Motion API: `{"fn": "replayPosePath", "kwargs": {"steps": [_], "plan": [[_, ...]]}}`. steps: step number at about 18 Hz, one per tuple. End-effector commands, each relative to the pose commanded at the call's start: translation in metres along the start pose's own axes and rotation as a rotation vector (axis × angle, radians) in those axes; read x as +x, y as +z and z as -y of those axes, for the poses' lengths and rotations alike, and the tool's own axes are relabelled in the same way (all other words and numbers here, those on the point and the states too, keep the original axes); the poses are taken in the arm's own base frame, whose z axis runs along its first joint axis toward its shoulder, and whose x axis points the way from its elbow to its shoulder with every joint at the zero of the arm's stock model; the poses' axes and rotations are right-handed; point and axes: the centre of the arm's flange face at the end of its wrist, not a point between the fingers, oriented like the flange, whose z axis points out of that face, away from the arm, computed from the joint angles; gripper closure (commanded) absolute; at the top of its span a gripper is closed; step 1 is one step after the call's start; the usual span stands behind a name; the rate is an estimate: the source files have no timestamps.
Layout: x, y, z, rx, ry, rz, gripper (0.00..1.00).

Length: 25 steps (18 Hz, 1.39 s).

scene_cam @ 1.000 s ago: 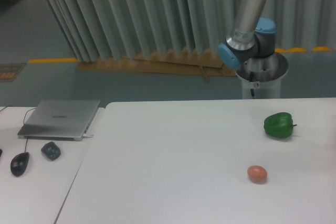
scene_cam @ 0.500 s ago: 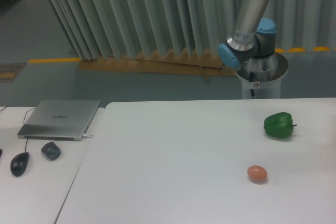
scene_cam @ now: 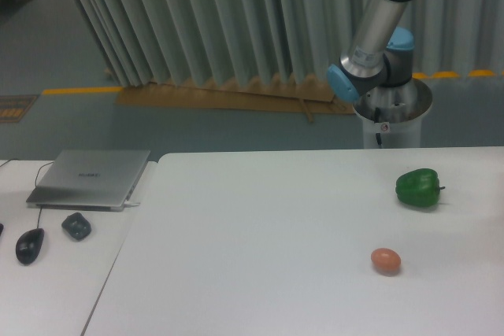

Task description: Place the red pepper on the table

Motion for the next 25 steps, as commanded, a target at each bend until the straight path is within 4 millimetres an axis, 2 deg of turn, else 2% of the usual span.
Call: {"fn": "replayPosePath", "kwargs": {"steps": [3, 4, 6, 8, 13, 17, 21, 25], "plan": [[0.000, 0.002, 0.000, 0.000, 0.008, -0.003, 0.00], [0.000, 0.002, -0.001, 0.000, 0.011, -0.003, 0.03], [-0.001, 0.000, -0.002, 0.000, 0.009, 0.000, 0.35], [-0.001, -0.001, -0.003, -0.001, 0.008, 0.000, 0.47], [-0.003, -0.015, -0.005, 0.006, -0.004, 0.019, 0.47], [0.004, -0.027, -0.002, 0.005, 0.001, 0.013, 0.47], [0.014, -0.052, 0.001, 0.115, -0.010, 0.005, 0.47], [0.027, -0.069, 0.004, 0.120, -0.003, -0.015, 0.47]]}}
